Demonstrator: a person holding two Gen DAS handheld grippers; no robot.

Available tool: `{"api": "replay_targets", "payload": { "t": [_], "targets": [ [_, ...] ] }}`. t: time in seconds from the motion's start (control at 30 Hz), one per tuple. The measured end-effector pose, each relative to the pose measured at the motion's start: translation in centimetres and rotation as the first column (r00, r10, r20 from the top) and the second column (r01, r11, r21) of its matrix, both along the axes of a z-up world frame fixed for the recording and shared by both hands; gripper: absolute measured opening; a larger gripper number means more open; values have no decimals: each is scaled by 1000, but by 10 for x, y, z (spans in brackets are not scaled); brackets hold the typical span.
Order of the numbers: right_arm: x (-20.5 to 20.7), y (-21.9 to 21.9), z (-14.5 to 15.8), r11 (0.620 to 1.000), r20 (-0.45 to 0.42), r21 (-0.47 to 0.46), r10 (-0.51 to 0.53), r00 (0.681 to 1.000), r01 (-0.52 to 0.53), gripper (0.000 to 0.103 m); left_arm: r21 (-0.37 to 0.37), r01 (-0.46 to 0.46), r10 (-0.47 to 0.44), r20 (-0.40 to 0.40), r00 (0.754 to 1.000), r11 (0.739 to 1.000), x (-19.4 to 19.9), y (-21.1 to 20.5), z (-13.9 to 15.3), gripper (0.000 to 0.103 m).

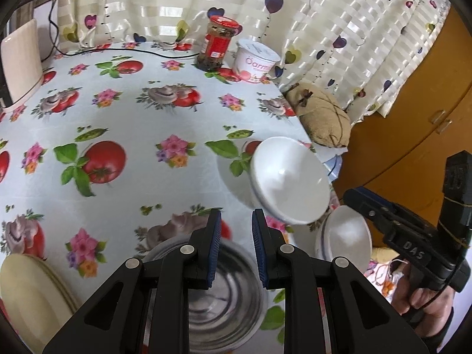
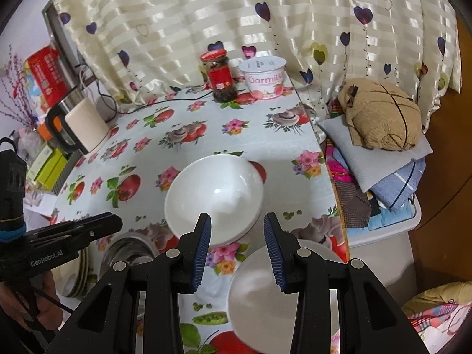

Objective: Organize plates and bowls

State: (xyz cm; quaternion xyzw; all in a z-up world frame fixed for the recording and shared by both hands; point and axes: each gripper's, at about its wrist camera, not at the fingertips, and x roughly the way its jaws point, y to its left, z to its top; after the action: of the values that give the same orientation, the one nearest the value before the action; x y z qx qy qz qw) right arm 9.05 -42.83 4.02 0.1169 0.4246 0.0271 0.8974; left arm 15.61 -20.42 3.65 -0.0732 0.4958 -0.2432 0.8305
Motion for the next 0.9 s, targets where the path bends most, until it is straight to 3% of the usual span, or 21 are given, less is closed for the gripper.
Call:
{"api": "replay_targets", "payload": {
  "t": [0.23,0.33,0.9],
  "targets": [
    [16,-7,-11,1000,-26,6,-16,1000,16,34,-28,2,-2,3,1000,1000,14,-17,-3,22],
    [23,-8,-17,1000,-39,12,-19,999,20,27,-22,0,0,5,1000,1000,19,-24,-5,22],
    [42,-8,-38,999,-94,26,-23,995,26,19,-5,29,-29,-26,999,1000,27,-45,-26,22]
  ]
}}
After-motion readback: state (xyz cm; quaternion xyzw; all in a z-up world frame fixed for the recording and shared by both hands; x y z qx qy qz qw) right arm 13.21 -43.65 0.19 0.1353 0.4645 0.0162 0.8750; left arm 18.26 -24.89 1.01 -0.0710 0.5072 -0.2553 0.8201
